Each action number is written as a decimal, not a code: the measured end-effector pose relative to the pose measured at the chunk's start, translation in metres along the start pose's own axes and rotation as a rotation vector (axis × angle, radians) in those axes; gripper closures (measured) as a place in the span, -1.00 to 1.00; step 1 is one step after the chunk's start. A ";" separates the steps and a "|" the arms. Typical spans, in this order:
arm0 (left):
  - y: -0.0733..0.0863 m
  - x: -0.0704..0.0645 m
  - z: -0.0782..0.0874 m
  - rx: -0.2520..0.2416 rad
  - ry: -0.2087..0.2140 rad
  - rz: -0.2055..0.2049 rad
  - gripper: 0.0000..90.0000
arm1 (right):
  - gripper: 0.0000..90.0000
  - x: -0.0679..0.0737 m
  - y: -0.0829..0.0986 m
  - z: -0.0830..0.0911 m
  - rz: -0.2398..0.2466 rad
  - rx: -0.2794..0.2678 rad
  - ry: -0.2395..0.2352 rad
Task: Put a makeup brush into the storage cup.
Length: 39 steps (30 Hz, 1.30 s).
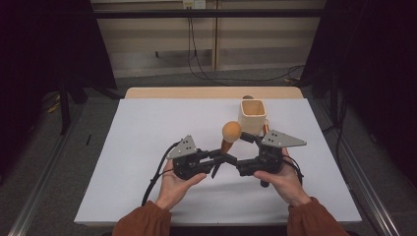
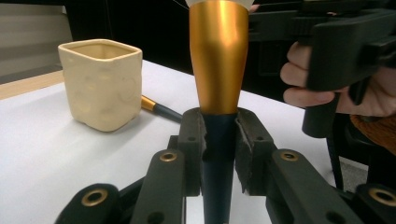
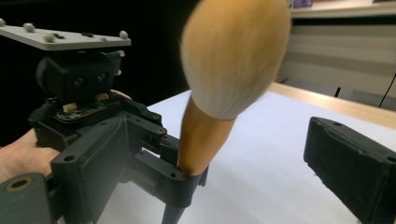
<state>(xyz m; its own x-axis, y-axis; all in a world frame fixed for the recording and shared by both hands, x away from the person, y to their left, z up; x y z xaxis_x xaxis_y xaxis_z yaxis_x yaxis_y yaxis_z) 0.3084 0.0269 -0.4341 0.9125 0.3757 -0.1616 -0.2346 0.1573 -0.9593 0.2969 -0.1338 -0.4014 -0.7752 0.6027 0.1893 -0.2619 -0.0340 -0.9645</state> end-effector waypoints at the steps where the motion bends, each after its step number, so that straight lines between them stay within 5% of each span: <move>1: 0.000 -0.001 -0.001 0.003 0.003 -0.002 0.65 | -0.84 -0.001 0.001 -0.001 -0.009 0.003 -0.002; 7: 0.004 -0.003 -0.004 0.001 0.015 0.003 0.65 | -0.62 -0.001 0.006 -0.004 -0.025 0.018 -0.011; 12: 0.005 -0.005 -0.006 0.000 0.020 -0.001 0.65 | -0.14 -0.003 0.008 -0.004 -0.075 0.027 -0.051; 24: 0.007 -0.005 -0.006 0.010 0.019 -0.005 0.65 | 0.44 -0.003 0.010 -0.003 -0.110 0.014 -0.079; 39: 0.011 -0.005 -0.007 0.018 0.016 -0.022 0.63 | 0.48 0.000 0.013 -0.005 -0.056 0.033 -0.090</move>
<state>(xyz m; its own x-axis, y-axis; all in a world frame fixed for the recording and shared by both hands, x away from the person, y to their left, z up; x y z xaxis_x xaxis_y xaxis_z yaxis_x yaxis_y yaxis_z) 0.3034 0.0198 -0.4458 0.9228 0.3571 -0.1444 -0.2204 0.1820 -0.9583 0.2958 -0.1300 -0.4150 -0.8069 0.5306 0.2595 -0.3237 -0.0297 -0.9457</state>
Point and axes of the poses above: each handheld gripper's, and its own axes: z roughly backward along the jaws, y roughly out of its underside, x roughly to its left, the point moved 5 cm from there along -z, roughly forward along the jaws, and after that the axes turned 3 degrees about -y, right-handed, at the moved point
